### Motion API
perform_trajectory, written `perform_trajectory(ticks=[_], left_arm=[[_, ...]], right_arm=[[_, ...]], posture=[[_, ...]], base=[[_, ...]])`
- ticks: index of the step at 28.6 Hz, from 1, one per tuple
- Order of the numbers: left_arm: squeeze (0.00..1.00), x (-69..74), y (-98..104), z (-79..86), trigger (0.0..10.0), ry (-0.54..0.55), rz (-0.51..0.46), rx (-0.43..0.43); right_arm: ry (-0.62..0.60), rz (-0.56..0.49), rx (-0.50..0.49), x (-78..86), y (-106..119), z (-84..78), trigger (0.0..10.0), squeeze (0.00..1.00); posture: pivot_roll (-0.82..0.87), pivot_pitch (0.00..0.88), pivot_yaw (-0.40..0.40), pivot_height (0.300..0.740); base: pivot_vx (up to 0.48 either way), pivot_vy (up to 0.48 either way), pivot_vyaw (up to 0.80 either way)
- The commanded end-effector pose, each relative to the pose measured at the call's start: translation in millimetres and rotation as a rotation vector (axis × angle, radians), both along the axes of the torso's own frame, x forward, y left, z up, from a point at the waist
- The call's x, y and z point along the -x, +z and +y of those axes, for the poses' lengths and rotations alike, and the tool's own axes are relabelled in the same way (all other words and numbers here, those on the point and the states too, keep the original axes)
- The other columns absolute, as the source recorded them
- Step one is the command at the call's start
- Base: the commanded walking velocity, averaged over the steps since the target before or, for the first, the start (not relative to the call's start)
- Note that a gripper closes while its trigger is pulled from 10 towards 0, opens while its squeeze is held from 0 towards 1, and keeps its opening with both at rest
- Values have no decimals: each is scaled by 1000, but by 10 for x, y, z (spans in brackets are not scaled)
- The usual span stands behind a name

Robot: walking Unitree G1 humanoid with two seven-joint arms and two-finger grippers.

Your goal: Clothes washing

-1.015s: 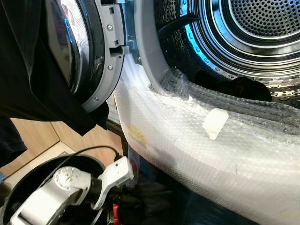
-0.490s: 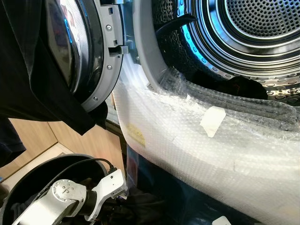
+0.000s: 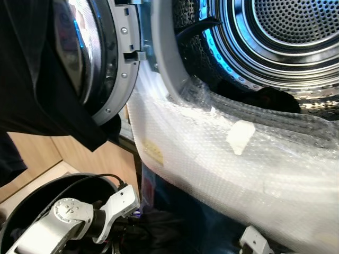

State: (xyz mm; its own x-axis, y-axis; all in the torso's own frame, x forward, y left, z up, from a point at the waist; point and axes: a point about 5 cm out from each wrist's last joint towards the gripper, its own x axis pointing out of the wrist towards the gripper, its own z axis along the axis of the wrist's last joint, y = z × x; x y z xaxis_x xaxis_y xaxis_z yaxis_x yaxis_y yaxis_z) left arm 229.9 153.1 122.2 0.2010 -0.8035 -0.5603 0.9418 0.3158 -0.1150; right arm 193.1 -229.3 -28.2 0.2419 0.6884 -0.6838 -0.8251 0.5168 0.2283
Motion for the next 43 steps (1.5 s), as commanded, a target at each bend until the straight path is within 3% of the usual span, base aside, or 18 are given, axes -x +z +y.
perform_trajectory(ticks=[1, 5, 10, 13, 17, 22, 31, 36, 37, 38, 39, 43], left_arm=[[0, -54, 94, -6, 0, -7, -47, 13], [0, -64, 168, -65, 0, -28, -59, 42], [0, -54, 163, -97, 0, -51, -51, 44], [0, -32, 173, -144, 0, -79, -44, 51], [0, -53, 203, -209, 0, -88, -60, 72], [0, -35, 241, -352, 0, -146, -70, 97], [0, 38, 210, -582, 0, -206, -71, 142], [0, 24, 209, -691, 0, -215, -95, 157], [0, 19, 209, -697, 0, -212, -96, 158], [0, 15, 209, -702, 0, -210, -97, 160], [0, 2, 209, -712, 0, -205, -101, 162], [0, -40, 218, -750, 0, -184, -122, 172]], right_arm=[[53, -11, -27, -9, 67, 10, 10000, 1000], [206, -10, -117, 80, 222, 97, 10000, 1000], [240, -8, -172, 100, 329, 150, 10000, 1000], [291, -62, -259, 128, 540, 319, 10000, 1000], [248, -128, -254, 75, 648, 341, 10000, 1000], [224, -160, -339, 65, 819, 437, 10000, 1000], [200, -138, -318, 125, 825, 526, 10000, 1000], [155, -181, -335, -5, 875, 667, 10000, 1000], [155, -181, -334, -7, 872, 677, 10000, 702], [155, -181, -334, -10, 869, 685, 10000, 702], [147, -181, -337, -17, 864, 706, 10000, 0], [111, -164, -398, -16, 887, 766, 10000, 0]], posture=[[150, 0, -13, 740], [151, 0, -12, 740], [149, 4, -11, 740], [145, 8, -10, 740], [144, 12, -11, 740], [142, 15, -9, 740], [147, 0, -9, 740], [152, 0, -12, 740], [152, 0, -12, 740], [152, 0, -12, 740], [155, 0, -13, 740], [151, 0, -10, 740]], base=[[0, 0, 0], [0, 0, 0], [0, 0, 0], [0, 0, 0], [0, 0, 0], [0, 0, 0], [0, 0, 0], [0, 0, 0], [0, 0, 0], [0, 0, 0], [0, 0, 0], [0, 0, 0]])
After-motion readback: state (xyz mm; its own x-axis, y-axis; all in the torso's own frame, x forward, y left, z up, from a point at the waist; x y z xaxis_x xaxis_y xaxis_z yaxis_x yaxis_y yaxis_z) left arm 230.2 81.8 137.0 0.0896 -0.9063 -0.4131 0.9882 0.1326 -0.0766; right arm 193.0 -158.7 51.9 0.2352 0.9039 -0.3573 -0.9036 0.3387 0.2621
